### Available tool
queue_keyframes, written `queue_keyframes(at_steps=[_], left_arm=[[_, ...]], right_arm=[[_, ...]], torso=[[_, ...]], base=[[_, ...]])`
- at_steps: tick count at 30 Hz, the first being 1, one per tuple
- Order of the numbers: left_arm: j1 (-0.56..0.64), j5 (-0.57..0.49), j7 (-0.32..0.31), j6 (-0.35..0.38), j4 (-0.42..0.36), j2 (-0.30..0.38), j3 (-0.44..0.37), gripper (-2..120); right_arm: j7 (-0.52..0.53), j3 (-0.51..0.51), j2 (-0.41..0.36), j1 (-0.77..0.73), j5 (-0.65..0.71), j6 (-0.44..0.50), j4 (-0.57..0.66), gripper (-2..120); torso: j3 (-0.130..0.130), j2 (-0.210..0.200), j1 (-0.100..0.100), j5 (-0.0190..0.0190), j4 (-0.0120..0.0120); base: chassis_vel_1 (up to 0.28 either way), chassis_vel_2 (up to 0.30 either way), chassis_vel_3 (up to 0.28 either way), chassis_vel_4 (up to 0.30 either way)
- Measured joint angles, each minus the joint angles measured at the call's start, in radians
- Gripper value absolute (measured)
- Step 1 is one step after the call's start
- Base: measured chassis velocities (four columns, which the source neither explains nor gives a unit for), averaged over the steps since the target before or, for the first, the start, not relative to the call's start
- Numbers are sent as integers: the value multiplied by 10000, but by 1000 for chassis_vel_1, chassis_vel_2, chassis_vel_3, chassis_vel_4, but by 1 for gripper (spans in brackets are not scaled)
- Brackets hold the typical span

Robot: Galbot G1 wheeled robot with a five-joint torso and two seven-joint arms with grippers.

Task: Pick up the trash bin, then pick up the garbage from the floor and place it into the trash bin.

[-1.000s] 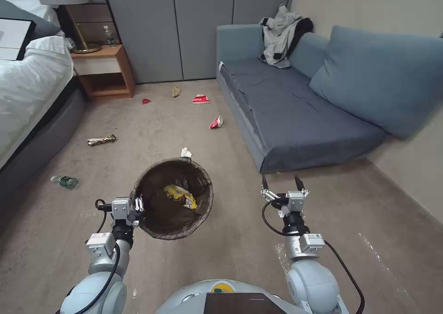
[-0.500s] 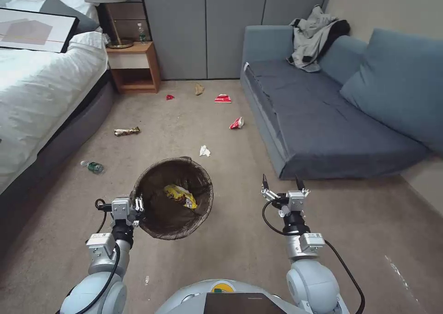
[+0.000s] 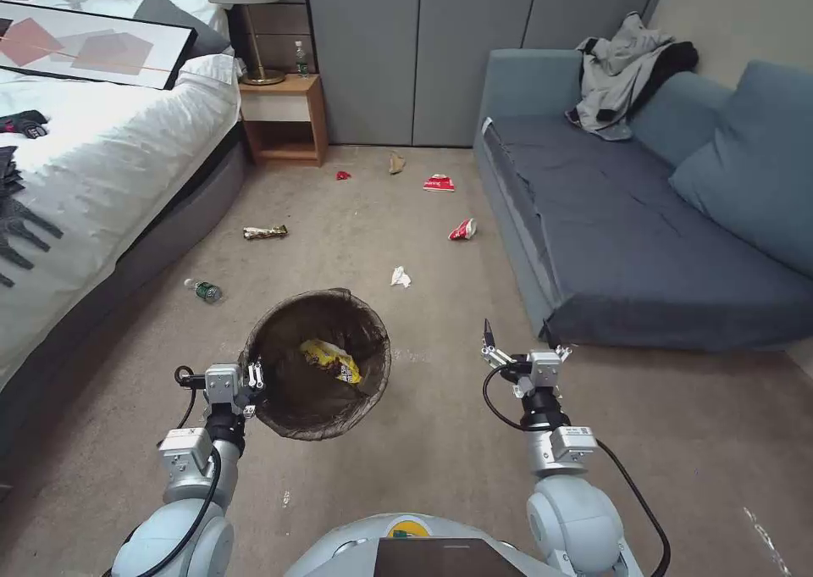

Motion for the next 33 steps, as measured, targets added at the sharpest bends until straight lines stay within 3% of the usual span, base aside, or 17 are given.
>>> queue_keyframes(at_steps=[33], left_arm=[[-86, -32, -8, -170, 69, 25, -31, 0]], right_arm=[[38, 176, 115, -123, 24, -189, 129, 100]], torso=[[0, 0, -1, 0, -1]], base=[[-23, 26, 25, -23]])
